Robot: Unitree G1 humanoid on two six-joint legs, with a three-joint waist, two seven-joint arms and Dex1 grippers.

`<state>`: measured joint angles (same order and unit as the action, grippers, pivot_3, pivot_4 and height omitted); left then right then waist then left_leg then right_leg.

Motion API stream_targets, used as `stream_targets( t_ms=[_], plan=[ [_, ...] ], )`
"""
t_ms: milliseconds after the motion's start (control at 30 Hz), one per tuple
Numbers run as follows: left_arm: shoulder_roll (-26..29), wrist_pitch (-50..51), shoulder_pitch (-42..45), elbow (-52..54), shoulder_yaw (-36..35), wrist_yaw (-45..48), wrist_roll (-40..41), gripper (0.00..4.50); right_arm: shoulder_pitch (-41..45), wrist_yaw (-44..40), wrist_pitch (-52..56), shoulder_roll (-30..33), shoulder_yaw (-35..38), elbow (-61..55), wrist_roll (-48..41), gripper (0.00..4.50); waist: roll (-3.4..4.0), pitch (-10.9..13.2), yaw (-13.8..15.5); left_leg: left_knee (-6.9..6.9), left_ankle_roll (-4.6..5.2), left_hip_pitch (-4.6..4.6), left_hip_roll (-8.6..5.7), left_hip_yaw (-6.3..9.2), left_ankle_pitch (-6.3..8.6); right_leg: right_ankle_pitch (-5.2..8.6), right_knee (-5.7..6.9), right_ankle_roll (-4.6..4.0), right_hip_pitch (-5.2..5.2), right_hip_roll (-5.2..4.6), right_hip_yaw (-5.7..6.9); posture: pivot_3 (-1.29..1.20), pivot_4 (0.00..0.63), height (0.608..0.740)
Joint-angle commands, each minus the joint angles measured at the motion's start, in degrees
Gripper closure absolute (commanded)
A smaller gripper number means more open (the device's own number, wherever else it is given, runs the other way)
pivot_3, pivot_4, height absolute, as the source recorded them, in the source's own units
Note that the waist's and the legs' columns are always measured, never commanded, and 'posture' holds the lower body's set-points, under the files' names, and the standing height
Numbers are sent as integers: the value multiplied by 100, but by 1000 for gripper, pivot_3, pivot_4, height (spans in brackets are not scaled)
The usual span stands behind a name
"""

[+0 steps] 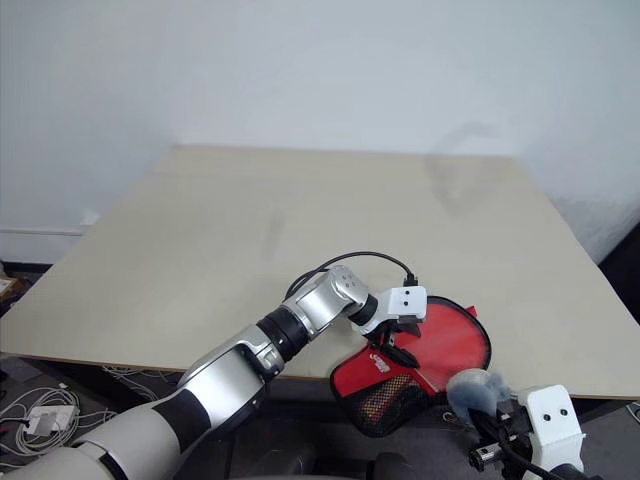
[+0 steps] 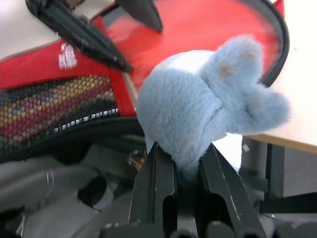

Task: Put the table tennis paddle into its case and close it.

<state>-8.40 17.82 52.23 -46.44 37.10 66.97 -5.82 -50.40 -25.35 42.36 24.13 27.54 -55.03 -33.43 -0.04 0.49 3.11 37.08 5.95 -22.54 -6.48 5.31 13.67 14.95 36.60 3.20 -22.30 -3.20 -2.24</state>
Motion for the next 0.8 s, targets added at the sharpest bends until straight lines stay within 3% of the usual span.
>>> stream_targets(
  t_ms=[33,333,567,800],
  plan=[
    [-550,250,-556,-497,502,185,-265,1221,447,194,-165,-147,316,-358,-718,4123,2,-1,0,0,0,0,0,-1,0,0,1,0,0,0,-1,0,0,740],
    [-554,239,-561,-502,519,197,-282,1221,1149,957,-77,-19,689,-301,-1643,987,-3,-1,0,9,2,1,0,-2,3,-3,1,3,1,0,0,0,0,740],
    [-558,254,-558,-502,506,171,-269,1221,1180,1146,442,576,407,-14,-1450,987,-9,-4,2,15,4,0,1,-4,5,-3,2,2,2,-1,1,0,0,740],
    [-580,278,-522,-534,469,155,-252,1221,1190,837,746,1011,430,140,-2033,987,-10,-5,0,23,7,-1,0,-5,7,-3,2,2,6,-2,1,0,0,740]
  ],
)
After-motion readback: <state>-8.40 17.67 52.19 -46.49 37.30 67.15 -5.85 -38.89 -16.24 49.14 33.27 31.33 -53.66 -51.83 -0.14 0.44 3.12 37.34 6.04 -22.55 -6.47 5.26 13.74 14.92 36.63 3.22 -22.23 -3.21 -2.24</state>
